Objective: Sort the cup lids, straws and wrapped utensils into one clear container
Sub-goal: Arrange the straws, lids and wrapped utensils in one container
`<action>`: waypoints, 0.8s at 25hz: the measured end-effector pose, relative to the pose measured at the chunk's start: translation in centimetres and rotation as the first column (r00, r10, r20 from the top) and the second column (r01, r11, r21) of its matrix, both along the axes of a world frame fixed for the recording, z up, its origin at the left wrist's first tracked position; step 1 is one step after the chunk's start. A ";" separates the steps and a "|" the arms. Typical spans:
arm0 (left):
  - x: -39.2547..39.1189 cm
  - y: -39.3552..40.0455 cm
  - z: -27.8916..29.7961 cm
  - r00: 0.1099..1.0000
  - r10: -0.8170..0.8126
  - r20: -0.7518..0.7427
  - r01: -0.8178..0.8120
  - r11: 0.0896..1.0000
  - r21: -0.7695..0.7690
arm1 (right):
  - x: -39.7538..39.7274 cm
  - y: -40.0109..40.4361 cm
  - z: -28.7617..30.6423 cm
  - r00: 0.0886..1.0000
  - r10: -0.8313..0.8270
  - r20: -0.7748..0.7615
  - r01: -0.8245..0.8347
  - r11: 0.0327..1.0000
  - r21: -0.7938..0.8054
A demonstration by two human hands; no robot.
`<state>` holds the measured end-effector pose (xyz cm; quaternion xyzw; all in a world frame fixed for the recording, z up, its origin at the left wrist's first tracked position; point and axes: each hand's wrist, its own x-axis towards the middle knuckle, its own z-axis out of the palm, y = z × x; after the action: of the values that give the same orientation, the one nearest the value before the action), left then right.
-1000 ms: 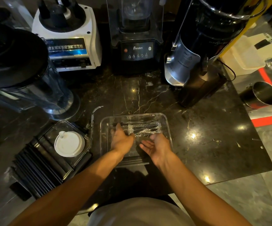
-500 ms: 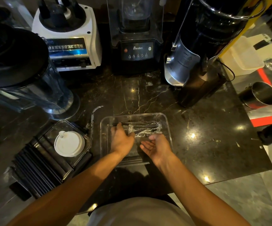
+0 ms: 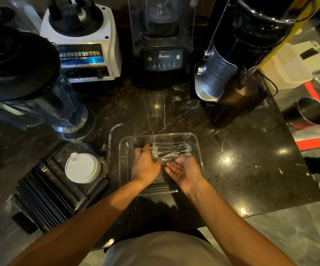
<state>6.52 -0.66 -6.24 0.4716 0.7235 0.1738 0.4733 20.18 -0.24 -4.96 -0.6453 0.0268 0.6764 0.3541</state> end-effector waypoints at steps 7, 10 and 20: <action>-0.6 0.4 -0.8 0.996 -0.093 -0.002 0.093 0.996 0.000 | 0.0 -0.2 0.0 0.999 0.047 -0.016 -0.048 0.999 -0.014; -0.9 0.3 -1.1 0.978 -0.173 -0.116 0.181 0.982 0.062 | 0.0 -0.2 0.0 0.998 0.062 -0.018 -0.062 0.998 -0.013; -2.2 1.5 -0.4 0.410 -0.450 -0.793 0.557 0.812 -0.173 | -1.4 -0.5 -0.8 0.976 0.176 -0.126 -0.175 0.984 0.019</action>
<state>4.31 0.81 -6.68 0.7191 0.6680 -0.1671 0.0934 18.81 -0.71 -5.78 -0.5995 -0.0104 0.7447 0.2930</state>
